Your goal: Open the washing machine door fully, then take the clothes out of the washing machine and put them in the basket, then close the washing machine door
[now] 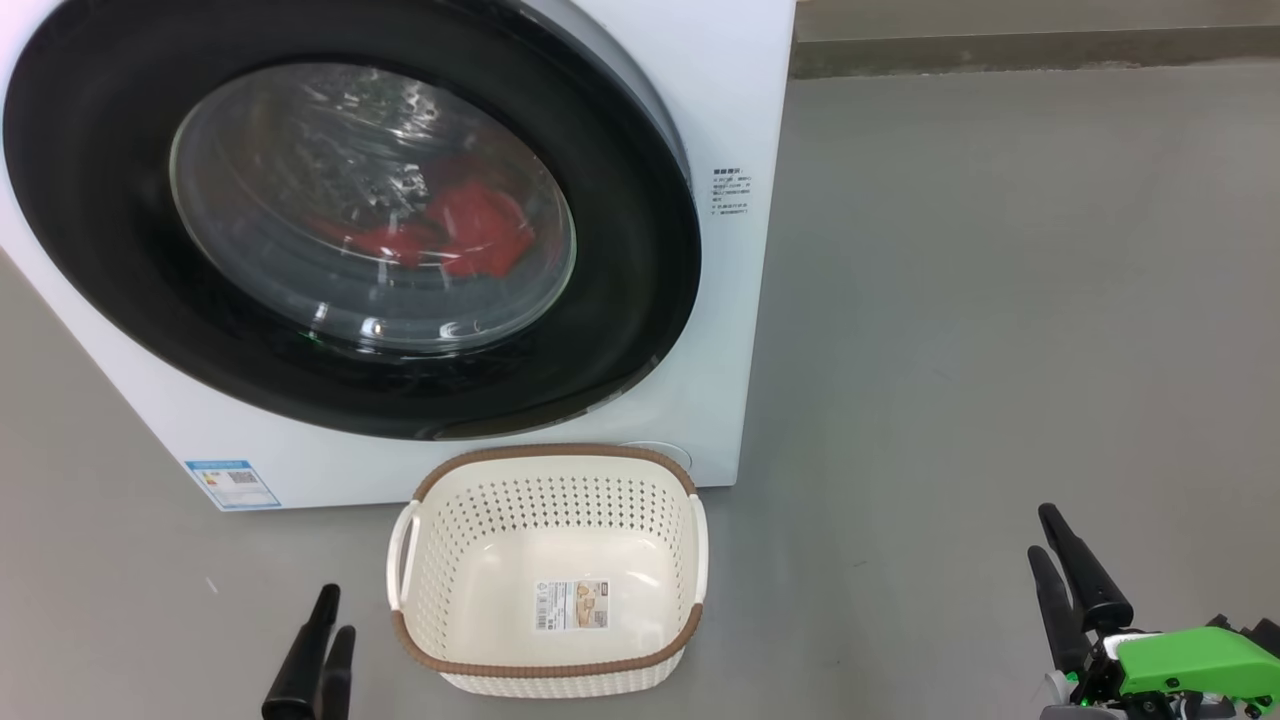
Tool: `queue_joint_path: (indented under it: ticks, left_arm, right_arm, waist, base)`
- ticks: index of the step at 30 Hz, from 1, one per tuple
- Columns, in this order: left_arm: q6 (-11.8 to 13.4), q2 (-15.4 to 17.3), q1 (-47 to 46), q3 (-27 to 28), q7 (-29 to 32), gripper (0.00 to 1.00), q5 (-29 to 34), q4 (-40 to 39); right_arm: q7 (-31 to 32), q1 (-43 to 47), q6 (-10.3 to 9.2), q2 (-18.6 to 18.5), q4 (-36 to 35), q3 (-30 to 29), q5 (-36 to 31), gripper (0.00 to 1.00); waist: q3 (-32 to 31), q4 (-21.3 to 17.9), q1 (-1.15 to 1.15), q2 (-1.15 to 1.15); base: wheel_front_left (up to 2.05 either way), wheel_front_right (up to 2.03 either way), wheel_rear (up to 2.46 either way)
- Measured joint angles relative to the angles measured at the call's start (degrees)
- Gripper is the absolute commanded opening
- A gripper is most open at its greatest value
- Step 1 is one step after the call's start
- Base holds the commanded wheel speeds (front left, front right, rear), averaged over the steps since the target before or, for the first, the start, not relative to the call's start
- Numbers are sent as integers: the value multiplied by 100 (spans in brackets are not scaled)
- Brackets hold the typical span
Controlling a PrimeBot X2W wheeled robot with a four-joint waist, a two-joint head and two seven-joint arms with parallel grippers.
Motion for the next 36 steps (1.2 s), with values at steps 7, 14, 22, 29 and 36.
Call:
queue_joint_path:
  ticks: [7,14,22,29,36]
  left_arm:
    - [0,22,5,-37,-101,100,126,-65]
    - [0,56,10,-44,-205,100,584,-122]
    - [0,58,29,-45,-352,100,1313,-247]
    - [0,59,125,-58,-456,100,2043,-341]
    - [0,62,145,-107,-557,100,2698,-447]
  right_arm:
    - [-116,0,0,-13,-32,71,-116,100]
    - [-198,10,0,-51,-47,167,-450,100]
    - [-354,59,0,-90,-82,253,-943,100]
    - [-463,66,0,-103,-153,339,-1491,100]
    - [-582,105,0,-133,-197,407,-2029,100]
  waist:
    - [-10,6,1,0]
    - [-3,13,1,0]
    - [-1,18,0,0]
    - [1,19,1,0]
    - [3,23,1,0]
  base:
    - [0,0,0]
    - [0,0,0]
    - [0,0,0]
    - [0,0,0]
    - [0,0,0]
